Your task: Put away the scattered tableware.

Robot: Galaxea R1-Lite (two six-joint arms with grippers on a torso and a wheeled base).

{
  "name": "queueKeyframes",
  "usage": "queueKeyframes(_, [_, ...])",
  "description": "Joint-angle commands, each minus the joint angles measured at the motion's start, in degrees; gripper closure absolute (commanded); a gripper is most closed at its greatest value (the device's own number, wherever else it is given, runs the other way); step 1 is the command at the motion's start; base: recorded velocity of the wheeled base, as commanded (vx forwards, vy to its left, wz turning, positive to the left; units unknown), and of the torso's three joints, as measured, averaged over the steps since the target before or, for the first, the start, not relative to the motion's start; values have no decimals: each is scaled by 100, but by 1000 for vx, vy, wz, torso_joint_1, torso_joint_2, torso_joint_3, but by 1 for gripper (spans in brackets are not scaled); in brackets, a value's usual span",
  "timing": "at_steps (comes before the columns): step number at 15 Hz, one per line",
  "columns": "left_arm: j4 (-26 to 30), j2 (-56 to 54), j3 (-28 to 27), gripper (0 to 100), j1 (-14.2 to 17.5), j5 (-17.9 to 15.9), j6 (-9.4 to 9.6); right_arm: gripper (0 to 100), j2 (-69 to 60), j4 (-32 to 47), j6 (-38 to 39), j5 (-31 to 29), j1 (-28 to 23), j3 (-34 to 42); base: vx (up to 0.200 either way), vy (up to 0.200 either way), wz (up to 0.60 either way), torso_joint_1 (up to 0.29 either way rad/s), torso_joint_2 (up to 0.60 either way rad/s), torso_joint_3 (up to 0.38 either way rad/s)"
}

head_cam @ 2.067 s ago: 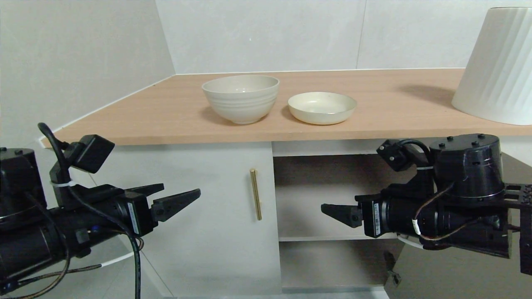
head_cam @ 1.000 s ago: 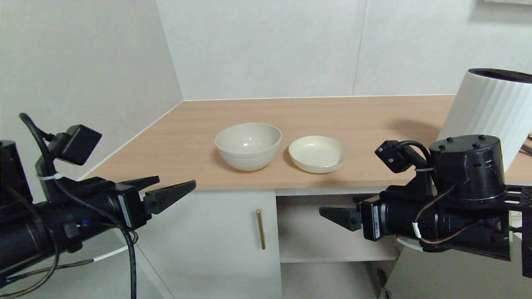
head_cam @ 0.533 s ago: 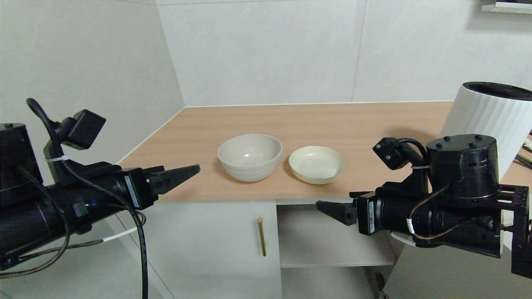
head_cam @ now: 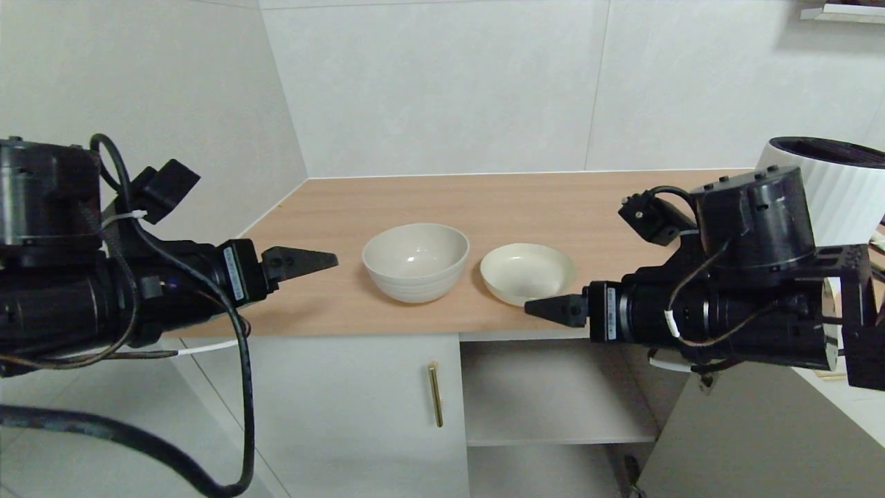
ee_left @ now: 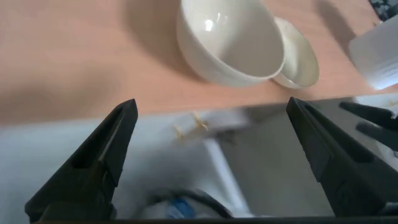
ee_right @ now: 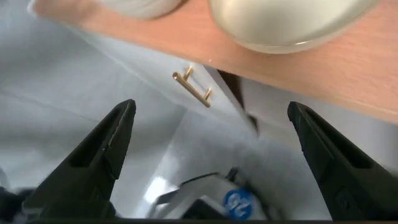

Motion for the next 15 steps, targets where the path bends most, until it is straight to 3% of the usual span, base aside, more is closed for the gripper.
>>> queueKeyframes(1, [135,551,-386,0,-1,-263,-422,0,360,412,188,-49,-363,-696,0,0,0,0,0,0])
queueKeyframes(3, [-5,849,-720,0,-1,-246,-1407,0,562,395,188,-471,-477,-793,0,0,0,0,0,0])
queueKeyframes(4, [-32,990,-904,0,-1,-167,-1732,0,606,395,179,-700,-477,-846,0,0,0,0,0,0])
queueKeyframes(5, [-32,1078,-975,0,-1,-61,-1837,0,633,395,179,-831,-477,-881,0,0,0,0,0,0])
queueKeyframes(8, [-120,1306,-983,0,-27,176,-1846,0,650,386,179,-963,-495,-899,0,0,0,0,0,0])
queueKeyframes(12, [-164,1517,-983,0,-54,203,-1855,0,650,342,188,-963,-495,-881,0,0,0,0,0,0])
queueKeyframes(15, [-304,1807,-975,0,-300,211,-1943,0,659,342,188,-963,-486,-863,0,0,0,0,0,0])
